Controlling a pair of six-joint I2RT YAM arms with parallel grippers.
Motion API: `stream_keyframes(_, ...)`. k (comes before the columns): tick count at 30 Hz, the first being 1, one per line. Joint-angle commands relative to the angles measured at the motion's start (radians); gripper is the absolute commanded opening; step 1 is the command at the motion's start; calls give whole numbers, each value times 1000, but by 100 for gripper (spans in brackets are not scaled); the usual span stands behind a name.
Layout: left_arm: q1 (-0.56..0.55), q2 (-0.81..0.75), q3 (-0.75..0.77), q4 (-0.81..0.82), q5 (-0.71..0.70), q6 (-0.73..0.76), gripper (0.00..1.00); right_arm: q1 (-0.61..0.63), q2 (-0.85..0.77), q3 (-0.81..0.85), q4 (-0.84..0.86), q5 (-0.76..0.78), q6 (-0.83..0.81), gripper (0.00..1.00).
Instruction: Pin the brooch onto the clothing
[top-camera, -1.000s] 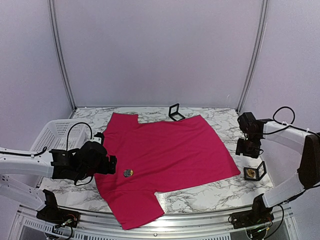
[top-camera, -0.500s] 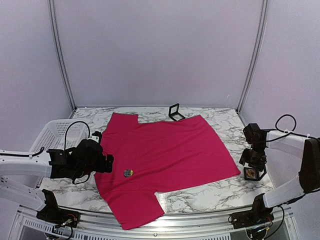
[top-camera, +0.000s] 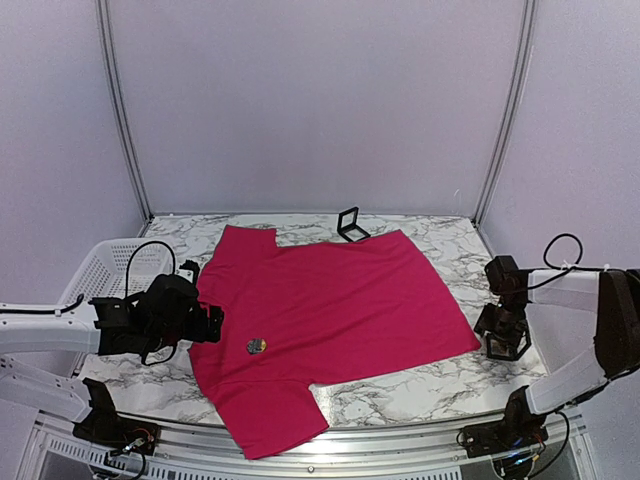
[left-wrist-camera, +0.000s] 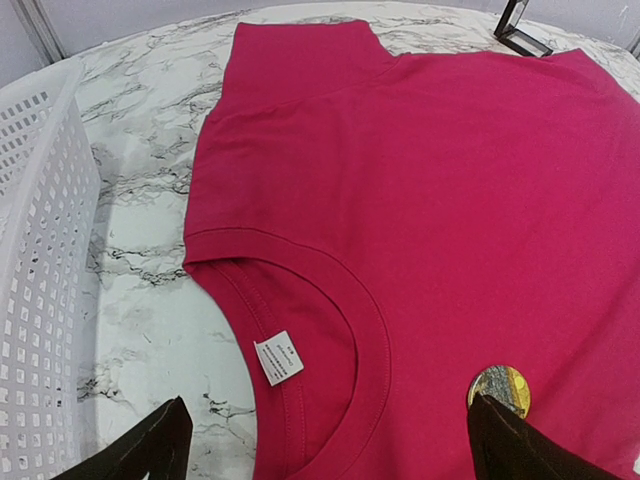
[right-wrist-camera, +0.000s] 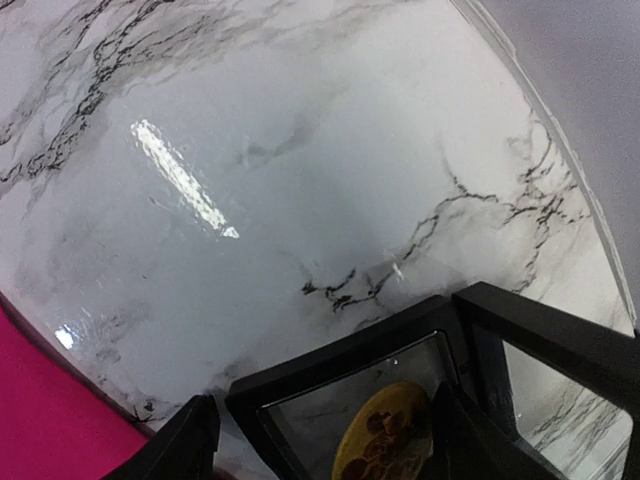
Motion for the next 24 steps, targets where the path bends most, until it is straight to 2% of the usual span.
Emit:
stream_keyframes(1,10,-18,-13,13,15,16,99,-15,19,-24,73,-60,0,64)
stream_keyframes(6,12,-21,-15,14,15,15,99,-16,-2,-20,78,-75,-21,51)
stream_keyframes(9,12,-16,-14,15,14,14,99,-16,-19,-21,74,-76,-31,46)
stream_keyframes(19,14,-12,-19,15,24,19,99,-16,-54,0,28,-64,-61,35)
stream_keyframes(24,14,-4,-18,17,26,21,99,-16,-62,15,-4,-55,-80,33)
